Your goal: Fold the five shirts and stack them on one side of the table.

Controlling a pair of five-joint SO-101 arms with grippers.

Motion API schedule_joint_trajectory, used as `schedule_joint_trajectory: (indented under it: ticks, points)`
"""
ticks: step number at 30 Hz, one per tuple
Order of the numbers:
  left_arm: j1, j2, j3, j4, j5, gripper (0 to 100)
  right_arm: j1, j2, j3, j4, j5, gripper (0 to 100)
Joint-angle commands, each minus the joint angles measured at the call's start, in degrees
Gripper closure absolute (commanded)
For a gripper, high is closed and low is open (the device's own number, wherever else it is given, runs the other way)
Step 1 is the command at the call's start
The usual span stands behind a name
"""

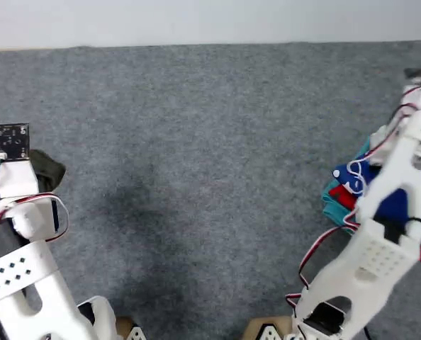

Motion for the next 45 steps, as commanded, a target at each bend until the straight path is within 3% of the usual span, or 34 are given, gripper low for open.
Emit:
schedule_joint_trajectory:
  ticks: [1,9,16,23,34,39,45]
  points:
    - [0.1,-1.1,-0.7,0.6,-0.5,100,-3.5,3.5,0.6,0.3,0.1,98.9]
    - [0.1,-1.1,-0.7,0.7,-0.5,100,-6.5,7.3,0.6,0.9,0.1,98.9]
    - [0.1,-1.1,-0.7,0.7,-0.5,100,-1.6,-3.7,-0.1,-1.1,0.4,98.9]
    - [0.1,-1.1,-0.7,0.7,-0.5,100,4.0,-6.0,0.3,-21.0,0.4,98.9]
    - [0.2,-1.1,-0.7,0.7,-0.5,100,3.0,13.5,0.0,-44.7,0.5,98.9]
    - [0.2,-1.1,-0.7,0.7,-0.5,100,2.8,12.3,-0.1,-45.2,0.3,98.9]
    - [0.1,-1.1,-0.7,0.7,-0.5,100,2.9,3.6,-0.1,-36.0,0.3,98.9]
